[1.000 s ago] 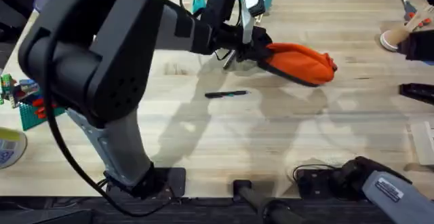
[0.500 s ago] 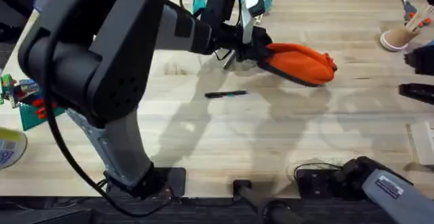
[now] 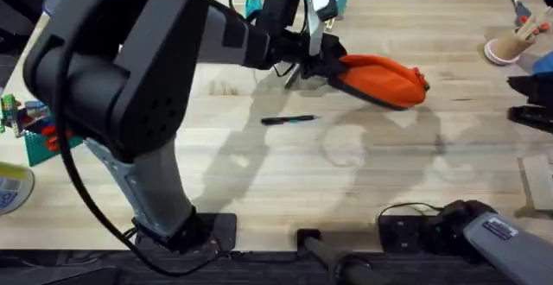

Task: Unzip the bag, pick up the pens from the table one at a time and place them inside, then zip the bag closed.

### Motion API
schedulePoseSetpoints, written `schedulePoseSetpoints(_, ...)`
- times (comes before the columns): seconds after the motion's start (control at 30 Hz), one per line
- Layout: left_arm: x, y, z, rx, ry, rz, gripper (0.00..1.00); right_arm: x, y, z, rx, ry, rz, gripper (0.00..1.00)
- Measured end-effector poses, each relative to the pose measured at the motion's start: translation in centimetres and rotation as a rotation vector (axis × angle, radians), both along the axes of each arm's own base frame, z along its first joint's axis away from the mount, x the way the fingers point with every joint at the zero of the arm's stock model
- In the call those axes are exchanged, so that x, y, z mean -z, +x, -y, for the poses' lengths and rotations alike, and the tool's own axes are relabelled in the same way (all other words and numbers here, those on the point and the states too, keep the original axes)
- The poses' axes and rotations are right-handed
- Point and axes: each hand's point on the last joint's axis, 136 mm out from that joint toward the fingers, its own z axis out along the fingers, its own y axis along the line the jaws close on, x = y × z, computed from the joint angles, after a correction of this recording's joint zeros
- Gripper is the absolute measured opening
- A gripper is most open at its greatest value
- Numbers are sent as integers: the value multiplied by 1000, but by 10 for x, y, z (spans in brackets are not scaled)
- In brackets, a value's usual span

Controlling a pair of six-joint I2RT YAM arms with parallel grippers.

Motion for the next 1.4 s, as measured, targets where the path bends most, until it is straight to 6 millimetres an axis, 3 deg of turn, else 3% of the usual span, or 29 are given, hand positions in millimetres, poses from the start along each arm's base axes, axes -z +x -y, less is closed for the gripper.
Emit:
schedulePoseSetpoints(0.73, 0, 0, 0, 0, 0, 0, 41, 40, 34, 16, -278, 61, 61, 996)
schedulePoseSetpoints(1.13, 0, 0, 0, 0, 0, 0, 48, 70, 45, 25, -328, 145, 39, 995)
schedulePoseSetpoints(1.4, 0, 0, 0, 0, 0, 0, 56, 66, 44, 17, -328, 204, 51, 996)
